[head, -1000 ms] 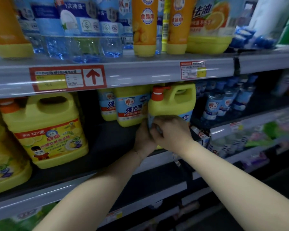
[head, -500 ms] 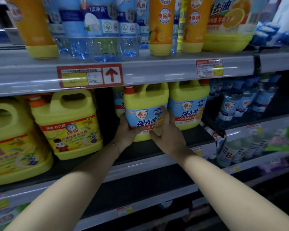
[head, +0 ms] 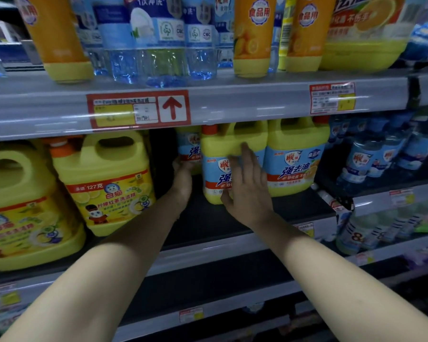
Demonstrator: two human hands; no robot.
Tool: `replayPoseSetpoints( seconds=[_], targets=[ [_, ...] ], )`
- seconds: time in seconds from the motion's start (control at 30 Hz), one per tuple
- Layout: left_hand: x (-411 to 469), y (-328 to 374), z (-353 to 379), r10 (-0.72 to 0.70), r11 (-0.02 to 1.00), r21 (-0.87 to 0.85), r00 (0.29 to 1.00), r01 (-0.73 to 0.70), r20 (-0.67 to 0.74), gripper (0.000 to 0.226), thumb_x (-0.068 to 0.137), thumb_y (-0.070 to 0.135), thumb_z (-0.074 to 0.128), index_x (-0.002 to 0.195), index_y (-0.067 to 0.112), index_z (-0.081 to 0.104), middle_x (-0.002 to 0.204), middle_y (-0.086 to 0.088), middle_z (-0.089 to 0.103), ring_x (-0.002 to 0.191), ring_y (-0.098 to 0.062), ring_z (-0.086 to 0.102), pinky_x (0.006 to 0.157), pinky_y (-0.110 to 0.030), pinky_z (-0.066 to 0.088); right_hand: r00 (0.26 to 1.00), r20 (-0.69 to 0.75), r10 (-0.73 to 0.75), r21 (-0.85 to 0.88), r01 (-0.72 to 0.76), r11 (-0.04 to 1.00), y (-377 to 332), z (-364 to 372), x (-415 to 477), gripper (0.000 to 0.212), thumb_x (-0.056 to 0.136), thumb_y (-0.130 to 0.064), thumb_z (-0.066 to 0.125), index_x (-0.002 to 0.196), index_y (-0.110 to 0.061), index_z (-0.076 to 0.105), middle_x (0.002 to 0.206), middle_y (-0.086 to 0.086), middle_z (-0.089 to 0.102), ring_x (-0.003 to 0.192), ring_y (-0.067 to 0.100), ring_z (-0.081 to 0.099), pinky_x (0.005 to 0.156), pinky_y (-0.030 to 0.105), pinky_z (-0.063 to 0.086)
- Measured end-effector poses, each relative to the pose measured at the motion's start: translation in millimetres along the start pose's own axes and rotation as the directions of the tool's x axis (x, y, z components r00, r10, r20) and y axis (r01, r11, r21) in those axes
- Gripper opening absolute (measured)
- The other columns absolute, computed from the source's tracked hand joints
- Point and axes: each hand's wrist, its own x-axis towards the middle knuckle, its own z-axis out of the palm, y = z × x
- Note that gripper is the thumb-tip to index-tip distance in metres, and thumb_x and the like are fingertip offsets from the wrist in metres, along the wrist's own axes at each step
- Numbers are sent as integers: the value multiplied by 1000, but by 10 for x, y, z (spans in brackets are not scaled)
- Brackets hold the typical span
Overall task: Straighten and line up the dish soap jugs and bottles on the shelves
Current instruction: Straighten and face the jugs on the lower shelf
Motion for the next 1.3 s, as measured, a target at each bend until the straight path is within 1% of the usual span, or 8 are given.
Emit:
replayPoseSetpoints(
  seconds=[0.27,0.47,0.83,0.93,1.03,1.13,1.23,1.3],
  targets=[
    [460,135,7,41,980,199,995,-22,-95,88,93,54,50,154,26,-8,161,-7,13,144,-28,24,116,-49,26,981,20,-194,-154,195,969,23,80,25,87,72,-32,68,149,-22,30,157,17,9,143,42,11,105,51,18],
    [620,183,-18,51,970,233,995,-71,90,96,75,65,67,150,27,20,143,-5,49,124,-25,53,104,-51,44,970,-1,-244,-167,240,956,141,125,41,85,73,-29,66,150,-24,29,158,15,7,145,40,7,107,51,18],
    [760,163,11,-45,973,229,987,8,157,75,96,54,41,150,40,-10,152,-8,37,129,-29,48,103,-55,43,971,-32,-237,-147,230,962,128,182,34,82,75,-27,62,150,-24,28,158,15,6,145,40,5,110,53,16],
    [698,242,82,-76,964,260,991,46,106,70,100,49,35,152,33,-9,153,-8,35,128,-30,47,102,-45,44,974,-11,-228,-125,225,966,104,182,24,83,75,-27,62,150,-24,27,158,15,4,145,40,2,111,54,13],
    [619,291,138,-56,945,326,995,26,82,59,103,40,38,153,20,15,139,-8,48,122,-29,53,91,-36,47,978,16,-206,-103,207,973,81,155,17,86,73,-28,63,150,-25,26,158,15,2,145,40,-1,111,54,11],
    [617,289,141,-40,918,396,999,31,16,39,97,37,53,125,11,59,122,-14,64,106,-29,62,91,-38,52,977,17,-211,-36,212,977,73,85,10,86,72,-27,65,150,-23,28,158,15,4,146,38,1,109,54,17],
    [537,170,199,-70,963,253,994,90,-88,31,94,30,58,111,5,65,112,-13,68,99,-28,64,78,-34,56,994,-22,-106,98,108,989,120,23,-37,82,74,-28,68,146,-19,29,155,15,11,142,37,16,105,54,29],
    [406,84,253,-94,993,72,996,95,-10,34,92,32,56,109,3,65,110,-14,69,99,-31,65,76,-35,56,998,-11,55,155,-53,987,178,8,-74,82,76,-31,68,144,-18,24,151,15,17,137,37,26,104,52,35]
  ],
)
